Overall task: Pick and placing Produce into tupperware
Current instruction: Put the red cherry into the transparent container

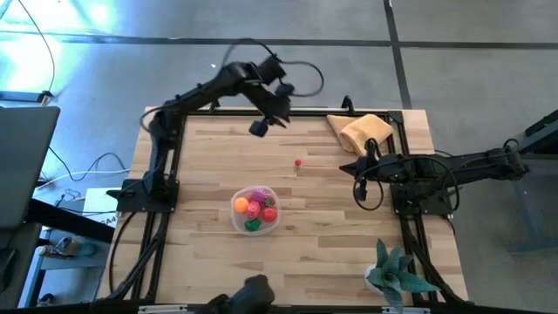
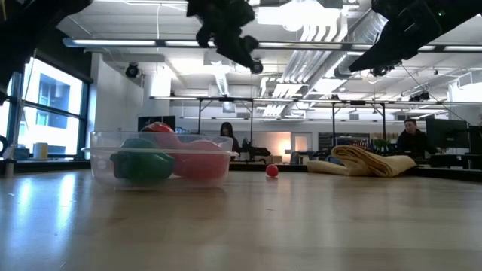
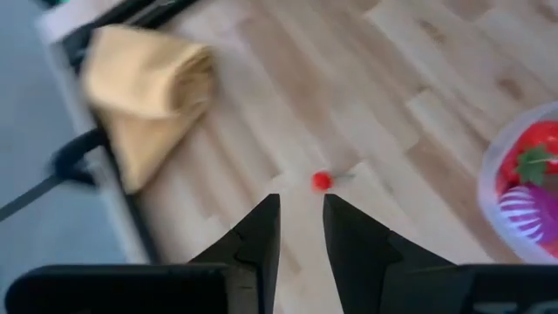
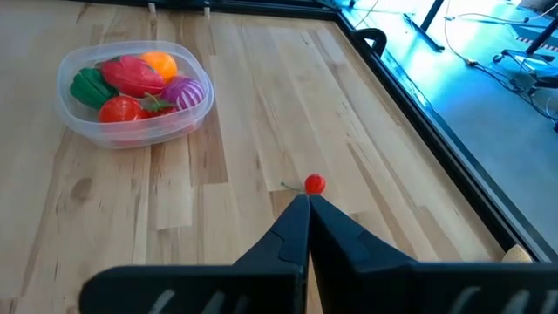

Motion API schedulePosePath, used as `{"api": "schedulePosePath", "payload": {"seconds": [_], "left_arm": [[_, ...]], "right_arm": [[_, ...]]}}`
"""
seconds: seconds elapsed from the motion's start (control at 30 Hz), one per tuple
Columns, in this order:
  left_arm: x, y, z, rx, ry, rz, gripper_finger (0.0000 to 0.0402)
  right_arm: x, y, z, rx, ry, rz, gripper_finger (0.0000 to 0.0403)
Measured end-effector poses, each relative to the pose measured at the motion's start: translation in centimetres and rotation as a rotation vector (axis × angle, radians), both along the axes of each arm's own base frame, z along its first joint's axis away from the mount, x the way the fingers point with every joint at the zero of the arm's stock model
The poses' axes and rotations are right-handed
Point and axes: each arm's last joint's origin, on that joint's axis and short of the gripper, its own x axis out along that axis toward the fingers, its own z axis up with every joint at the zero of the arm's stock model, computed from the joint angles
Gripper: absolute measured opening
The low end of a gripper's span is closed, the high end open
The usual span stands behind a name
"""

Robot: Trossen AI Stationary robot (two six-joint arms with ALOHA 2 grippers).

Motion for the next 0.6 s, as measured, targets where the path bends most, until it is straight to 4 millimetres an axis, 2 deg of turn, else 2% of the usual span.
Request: {"api": "schedulePosePath", "payload": {"seconds": [0.23, 0.33, 0.47, 0.6], "left_arm": [[-3.7, -2.1, 5.8, 0.117, -0.068, 0.132, 0.0078], [-5.4, -3.3, 7.6, 0.163, -0.083, 0.188, 0.0078], [-7.6, -4.6, 8.7, 0.208, -0.11, 0.258, 0.0078], [-10.0, -6.3, 8.4, 0.248, -0.163, 0.306, 0.0078]], "right_arm": [[0.0, 0.0, 0.0, 0.0, 0.0, 0.0, 0.0], [0.0, 0.0, 0.0, 0.0, 0.002, 0.0, 0.0], [0.0, 0.0, 0.0, 0.0, 0.002, 0.0, 0.0], [0.0, 0.0, 0.0, 0.0, 0.003, 0.0, 0.0]]}}
